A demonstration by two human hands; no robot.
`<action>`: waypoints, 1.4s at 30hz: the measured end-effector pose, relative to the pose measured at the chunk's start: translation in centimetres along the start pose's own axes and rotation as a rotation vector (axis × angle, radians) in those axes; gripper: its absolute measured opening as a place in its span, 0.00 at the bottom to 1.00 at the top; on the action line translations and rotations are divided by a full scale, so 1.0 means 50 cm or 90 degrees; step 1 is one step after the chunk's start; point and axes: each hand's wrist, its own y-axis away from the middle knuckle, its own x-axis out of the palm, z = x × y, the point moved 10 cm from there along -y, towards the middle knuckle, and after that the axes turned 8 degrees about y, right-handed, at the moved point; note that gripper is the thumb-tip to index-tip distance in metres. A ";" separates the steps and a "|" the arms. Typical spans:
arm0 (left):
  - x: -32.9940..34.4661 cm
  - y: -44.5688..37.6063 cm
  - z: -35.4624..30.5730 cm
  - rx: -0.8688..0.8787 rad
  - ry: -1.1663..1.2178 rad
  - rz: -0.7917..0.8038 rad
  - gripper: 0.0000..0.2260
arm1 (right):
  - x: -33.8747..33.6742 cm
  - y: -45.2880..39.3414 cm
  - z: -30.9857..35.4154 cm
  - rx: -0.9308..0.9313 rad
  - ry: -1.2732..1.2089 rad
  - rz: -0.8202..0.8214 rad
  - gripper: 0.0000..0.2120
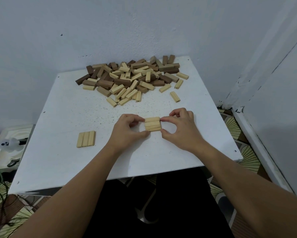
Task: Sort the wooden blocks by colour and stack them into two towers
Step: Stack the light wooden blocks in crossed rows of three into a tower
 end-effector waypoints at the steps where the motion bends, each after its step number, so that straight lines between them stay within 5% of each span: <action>1: 0.000 0.000 0.000 -0.002 0.000 0.001 0.19 | 0.000 0.000 0.000 -0.001 -0.001 -0.001 0.20; 27: 0.004 0.002 -0.004 -0.014 -0.002 0.015 0.22 | -0.003 0.001 0.001 -0.002 -0.012 -0.008 0.20; 33: 0.005 0.000 -0.004 -0.016 -0.006 0.028 0.34 | -0.004 0.000 0.000 0.003 -0.009 -0.006 0.23; 42: 0.009 -0.004 -0.001 -0.038 -0.014 0.051 0.31 | -0.001 -0.002 0.001 0.002 0.003 0.004 0.20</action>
